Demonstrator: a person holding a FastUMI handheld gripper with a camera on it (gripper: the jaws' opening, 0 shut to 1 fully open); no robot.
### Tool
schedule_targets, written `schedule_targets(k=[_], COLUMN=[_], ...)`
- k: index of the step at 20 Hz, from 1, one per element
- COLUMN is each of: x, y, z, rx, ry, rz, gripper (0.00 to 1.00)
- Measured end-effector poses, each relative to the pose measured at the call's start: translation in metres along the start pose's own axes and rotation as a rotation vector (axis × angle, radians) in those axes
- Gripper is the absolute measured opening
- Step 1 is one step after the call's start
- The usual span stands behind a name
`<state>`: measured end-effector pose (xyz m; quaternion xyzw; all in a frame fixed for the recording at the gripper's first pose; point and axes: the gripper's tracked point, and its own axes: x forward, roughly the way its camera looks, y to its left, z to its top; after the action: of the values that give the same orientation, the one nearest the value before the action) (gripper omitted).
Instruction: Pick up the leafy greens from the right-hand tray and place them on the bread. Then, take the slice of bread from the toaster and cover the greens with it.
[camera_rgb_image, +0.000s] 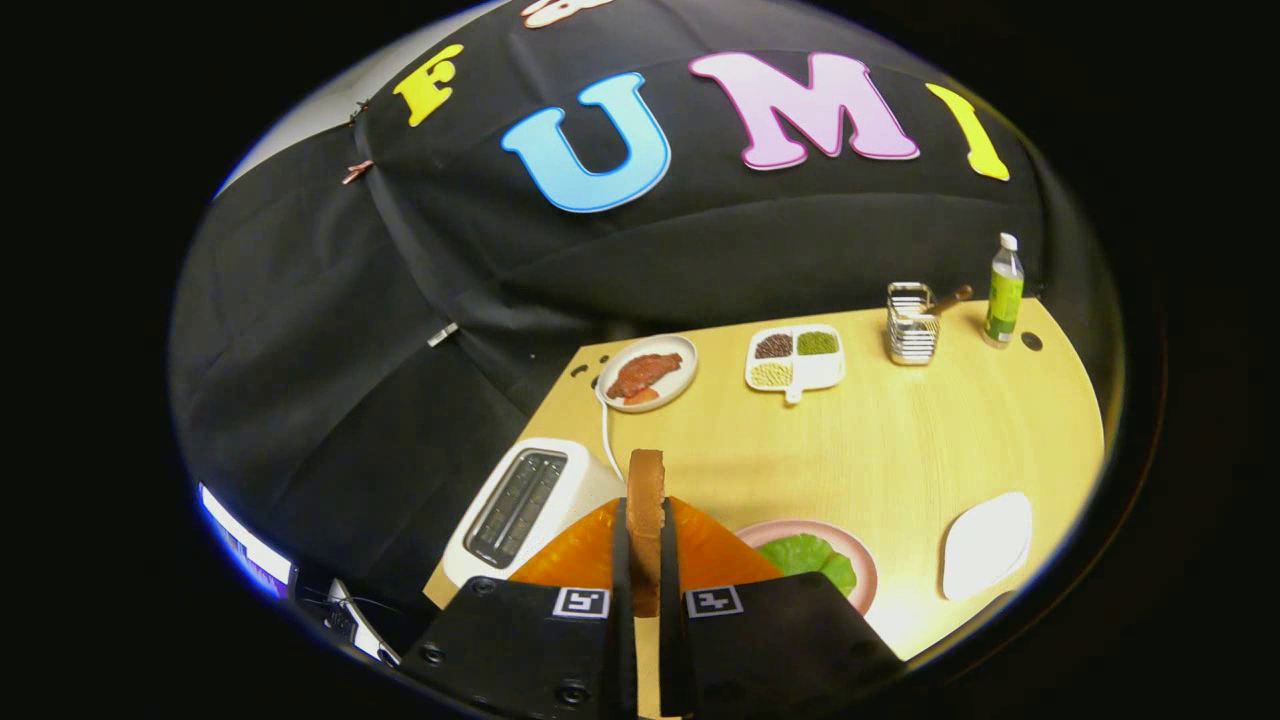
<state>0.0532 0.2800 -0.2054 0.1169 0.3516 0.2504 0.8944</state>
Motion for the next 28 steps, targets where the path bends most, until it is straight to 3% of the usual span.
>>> schedule_targets(k=[12,19,25,27,28], x=[0.025,0.031,0.018,0.015,0.013], y=[-0.068,-0.111,-0.152,-0.157,-0.159], z=[-0.079,-0.096,-0.106,-0.105,-0.103], rx=[0.126,0.219,0.203,0.209,0.205], ry=[0.124,0.136,0.153,0.149,0.145], rz=[-0.047,-0.113,-0.229,-0.231,-0.231], gripper=[0.13,0.13,0.34,0.41,0.54])
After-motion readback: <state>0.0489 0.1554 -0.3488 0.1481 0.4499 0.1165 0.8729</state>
